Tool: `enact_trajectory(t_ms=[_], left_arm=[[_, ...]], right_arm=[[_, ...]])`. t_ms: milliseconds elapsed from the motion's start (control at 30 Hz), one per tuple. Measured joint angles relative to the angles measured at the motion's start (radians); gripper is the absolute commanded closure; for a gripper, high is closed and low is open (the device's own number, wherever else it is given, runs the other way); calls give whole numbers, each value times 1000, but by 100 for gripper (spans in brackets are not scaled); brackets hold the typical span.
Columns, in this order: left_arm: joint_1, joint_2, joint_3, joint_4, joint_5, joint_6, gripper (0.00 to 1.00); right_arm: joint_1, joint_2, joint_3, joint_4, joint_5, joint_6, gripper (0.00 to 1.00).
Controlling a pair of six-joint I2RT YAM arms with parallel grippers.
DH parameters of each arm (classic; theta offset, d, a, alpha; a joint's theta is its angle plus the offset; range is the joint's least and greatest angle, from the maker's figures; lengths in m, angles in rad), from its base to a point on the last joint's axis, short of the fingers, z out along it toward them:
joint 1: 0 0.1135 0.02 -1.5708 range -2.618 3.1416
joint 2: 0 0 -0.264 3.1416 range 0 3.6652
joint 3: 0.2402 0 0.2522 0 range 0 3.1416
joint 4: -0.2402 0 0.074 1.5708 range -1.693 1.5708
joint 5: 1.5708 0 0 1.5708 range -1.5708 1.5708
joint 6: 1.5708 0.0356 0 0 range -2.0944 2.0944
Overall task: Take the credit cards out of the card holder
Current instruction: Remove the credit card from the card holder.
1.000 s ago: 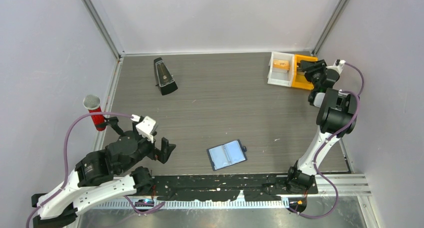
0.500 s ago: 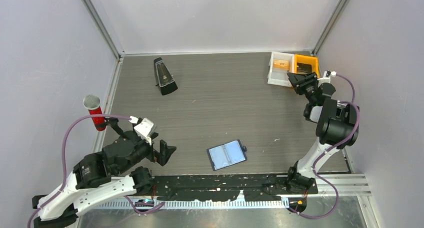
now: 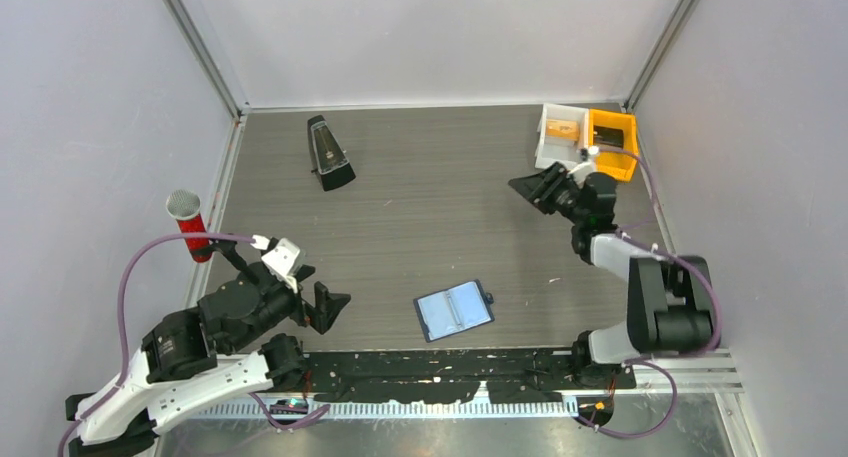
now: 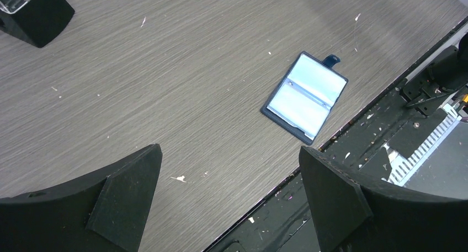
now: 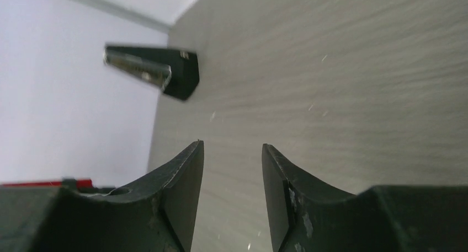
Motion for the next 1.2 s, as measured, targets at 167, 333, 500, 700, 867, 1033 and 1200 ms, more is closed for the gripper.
enact_trajectory(t_ms=[167,333,500,700,867,1033,1200], left_arm=[[0,-14,0,2,-4,0,1],[0,-14,-2,2,-4,0,1],[0,-10,-2,2,-5,0,1],[0,-3,-2,2,-5,0,1],[0,-3,-2,2,-11,0,1],[0,-3,-2,2,-18,0,1],[0,-3,-2,2,-19,0,1]], right_arm=[[277,-212,37,-393,177,-213,44],[515,-322,50,-669,365,-322,32],[782,-370,49,-837,554,-329,27],[1038,-331,59,-934,724,-282,24],[1163,-201,136,-1027,838,-248,22],[1220,-129,167,-1041,876,-218,19],[1249,-82,168,-1042,892,-191,19]])
